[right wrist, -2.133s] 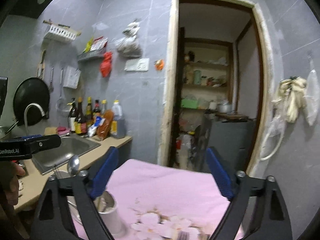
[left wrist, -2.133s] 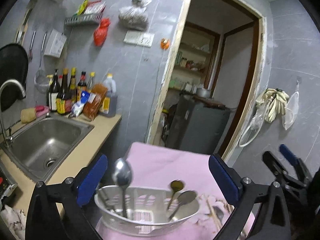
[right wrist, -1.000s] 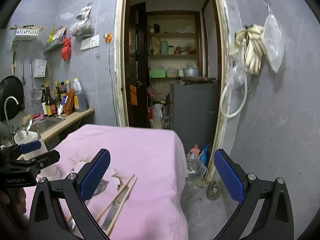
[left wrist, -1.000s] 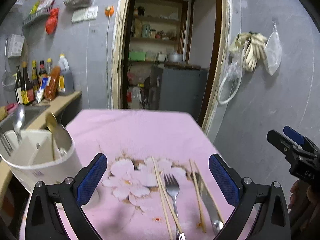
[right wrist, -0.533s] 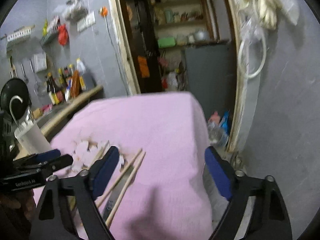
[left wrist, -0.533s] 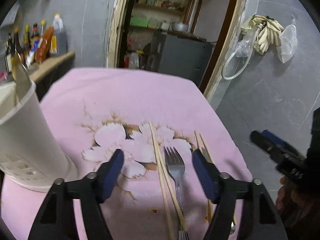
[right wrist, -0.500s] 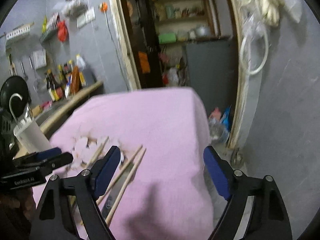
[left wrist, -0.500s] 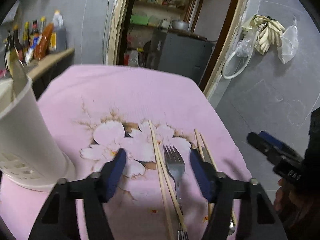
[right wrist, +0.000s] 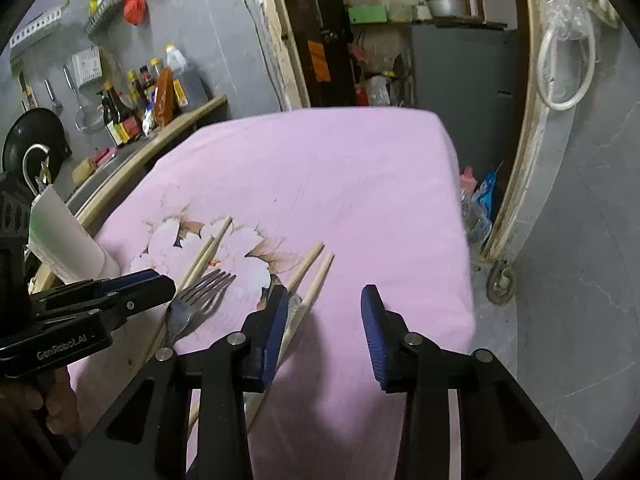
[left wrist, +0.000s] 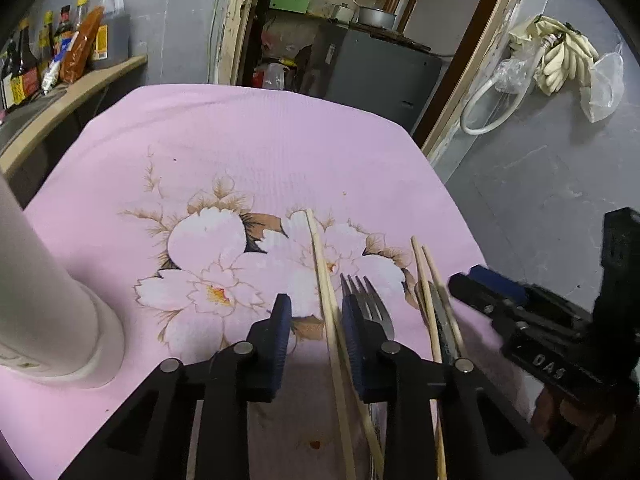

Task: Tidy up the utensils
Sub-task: 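Close the left tool on one wooden chopstick while the right tool grasps another chopstick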

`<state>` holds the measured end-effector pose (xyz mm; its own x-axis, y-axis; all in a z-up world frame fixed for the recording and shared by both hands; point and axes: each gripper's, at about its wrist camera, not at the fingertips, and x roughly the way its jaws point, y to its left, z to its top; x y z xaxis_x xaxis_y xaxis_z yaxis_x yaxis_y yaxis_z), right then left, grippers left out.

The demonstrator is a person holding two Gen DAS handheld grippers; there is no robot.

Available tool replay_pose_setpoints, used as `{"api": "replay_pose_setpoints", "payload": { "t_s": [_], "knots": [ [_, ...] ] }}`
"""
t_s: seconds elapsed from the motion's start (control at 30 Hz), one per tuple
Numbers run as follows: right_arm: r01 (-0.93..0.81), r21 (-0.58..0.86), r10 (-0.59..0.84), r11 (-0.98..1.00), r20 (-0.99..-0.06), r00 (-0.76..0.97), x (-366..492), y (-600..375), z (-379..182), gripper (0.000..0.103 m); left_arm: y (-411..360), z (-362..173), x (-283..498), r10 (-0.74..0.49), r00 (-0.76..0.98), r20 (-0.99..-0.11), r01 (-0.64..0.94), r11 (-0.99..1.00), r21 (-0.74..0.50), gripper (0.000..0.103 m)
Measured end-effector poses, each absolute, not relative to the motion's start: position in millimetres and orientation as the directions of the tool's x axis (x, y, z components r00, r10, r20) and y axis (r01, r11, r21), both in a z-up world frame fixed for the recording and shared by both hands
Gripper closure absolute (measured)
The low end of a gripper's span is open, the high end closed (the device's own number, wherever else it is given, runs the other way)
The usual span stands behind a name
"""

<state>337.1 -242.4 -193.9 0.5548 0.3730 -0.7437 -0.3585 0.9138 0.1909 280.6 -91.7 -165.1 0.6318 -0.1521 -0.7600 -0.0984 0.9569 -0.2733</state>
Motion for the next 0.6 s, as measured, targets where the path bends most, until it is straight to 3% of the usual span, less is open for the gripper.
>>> {"api": "replay_pose_setpoints", "payload": {
  "t_s": [0.27,0.6],
  "knots": [
    [-0.36,0.134,0.319,0.923,-0.79,0.524,343.1,-230.4,-203.8,0.079,-84.3,-171.6,294.1,-0.183,0.589,-0.787,-0.112,0.946,-0.303,0.092],
    [-0.349,0.106,0.279,0.931,-0.822,0.496,342.3,-230.0,-199.7,0.082,-92.9,-177.8,299.7,-0.214,0.544,-0.811,-0.08,0.949,-0.304,0.092]
  ]
}}
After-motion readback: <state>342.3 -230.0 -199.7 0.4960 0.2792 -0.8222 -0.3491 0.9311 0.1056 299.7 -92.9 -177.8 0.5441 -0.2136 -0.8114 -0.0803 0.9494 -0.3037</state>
